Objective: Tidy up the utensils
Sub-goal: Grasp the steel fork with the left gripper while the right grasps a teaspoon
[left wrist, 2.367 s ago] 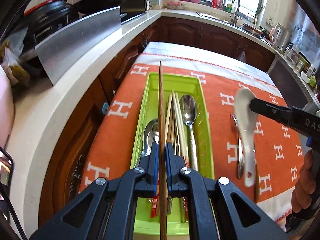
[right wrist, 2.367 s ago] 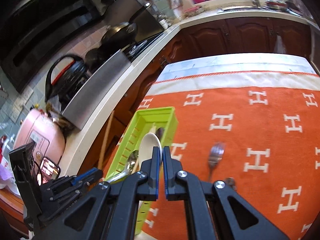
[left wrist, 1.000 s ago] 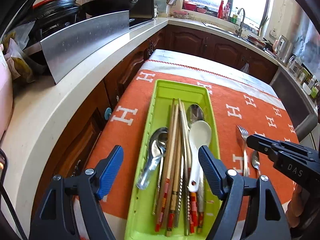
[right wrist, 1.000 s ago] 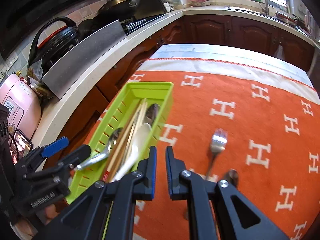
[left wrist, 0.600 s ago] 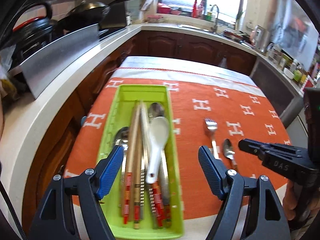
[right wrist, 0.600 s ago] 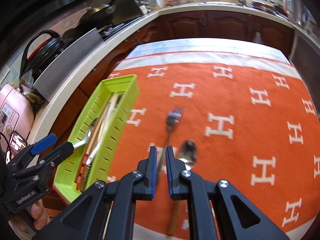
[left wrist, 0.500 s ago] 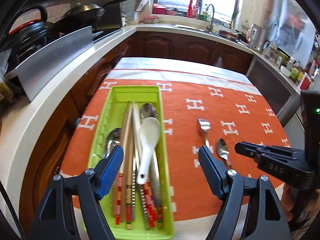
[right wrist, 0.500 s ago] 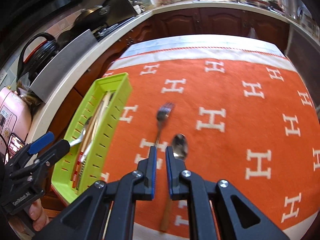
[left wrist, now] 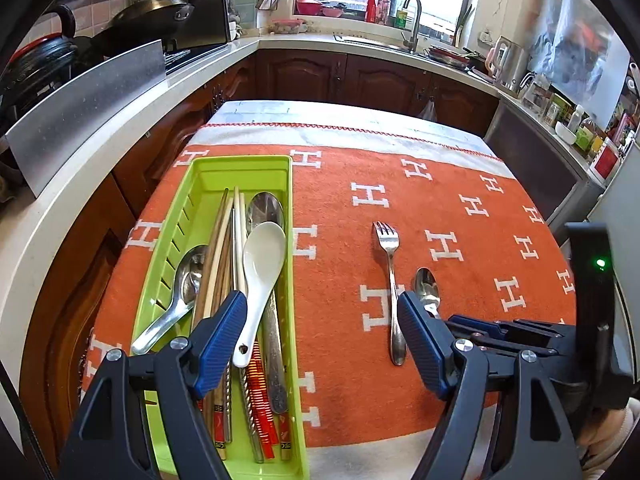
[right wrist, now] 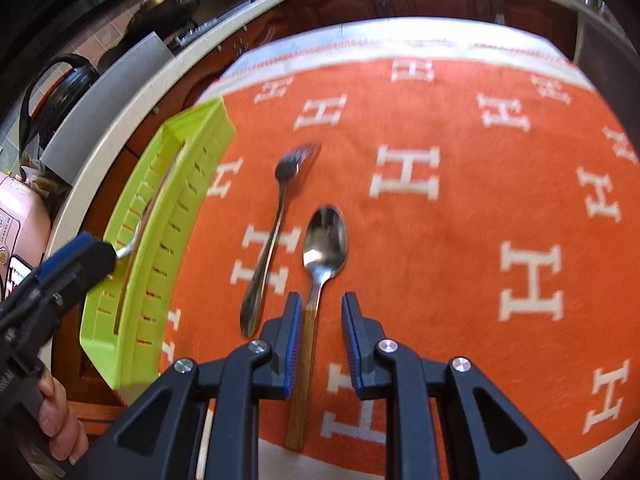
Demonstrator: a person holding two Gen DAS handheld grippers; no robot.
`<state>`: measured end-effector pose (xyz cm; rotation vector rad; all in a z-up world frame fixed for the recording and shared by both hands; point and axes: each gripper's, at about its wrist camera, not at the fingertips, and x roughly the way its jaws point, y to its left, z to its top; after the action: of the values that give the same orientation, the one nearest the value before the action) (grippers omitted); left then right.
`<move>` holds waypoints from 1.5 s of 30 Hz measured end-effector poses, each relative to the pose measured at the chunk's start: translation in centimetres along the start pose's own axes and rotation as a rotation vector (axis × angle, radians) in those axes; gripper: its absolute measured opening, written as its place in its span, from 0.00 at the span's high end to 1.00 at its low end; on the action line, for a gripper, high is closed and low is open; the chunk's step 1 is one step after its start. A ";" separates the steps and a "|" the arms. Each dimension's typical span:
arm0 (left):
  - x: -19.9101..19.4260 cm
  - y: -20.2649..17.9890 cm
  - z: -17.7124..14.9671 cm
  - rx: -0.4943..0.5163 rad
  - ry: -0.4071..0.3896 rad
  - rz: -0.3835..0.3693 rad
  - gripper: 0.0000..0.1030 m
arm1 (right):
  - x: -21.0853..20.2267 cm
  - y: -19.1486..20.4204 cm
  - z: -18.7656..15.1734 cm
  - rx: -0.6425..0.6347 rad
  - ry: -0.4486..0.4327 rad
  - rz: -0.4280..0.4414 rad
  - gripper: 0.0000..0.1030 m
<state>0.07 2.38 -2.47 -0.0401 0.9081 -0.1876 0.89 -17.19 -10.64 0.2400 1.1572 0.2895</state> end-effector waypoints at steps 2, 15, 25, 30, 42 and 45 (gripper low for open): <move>0.3 -0.1 0.1 -0.001 0.007 -0.003 0.27 | 0.0 0.4 0.0 -0.026 -0.004 -0.015 0.80; 2.2 -1.7 1.0 0.029 0.059 -0.041 0.27 | -0.3 1.6 -1.0 -0.177 -0.057 -0.146 0.94; 7.4 -4.5 2.9 -0.002 0.196 -0.132 0.57 | -1.4 -4.4 0.8 0.038 -0.096 -0.116 0.94; 10.4 -5.6 3.8 -0.017 0.246 -0.116 0.67 | -1.7 -5.8 0.7 0.080 -0.105 -0.068 0.94; 13.9 -6.8 3.8 -0.005 0.245 0.000 0.89 | -1.6 -6.8 0.7 0.073 -0.121 0.008 0.94; 14.1 -6.5 3.8 -0.018 0.212 0.005 0.96 | -1.5 -6.9 0.7 0.075 -0.127 0.019 0.94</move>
<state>10.54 -6.65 -10.39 -0.0354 1.1215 -0.1817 1.71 -24.26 -11.34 0.3312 1.0419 0.2444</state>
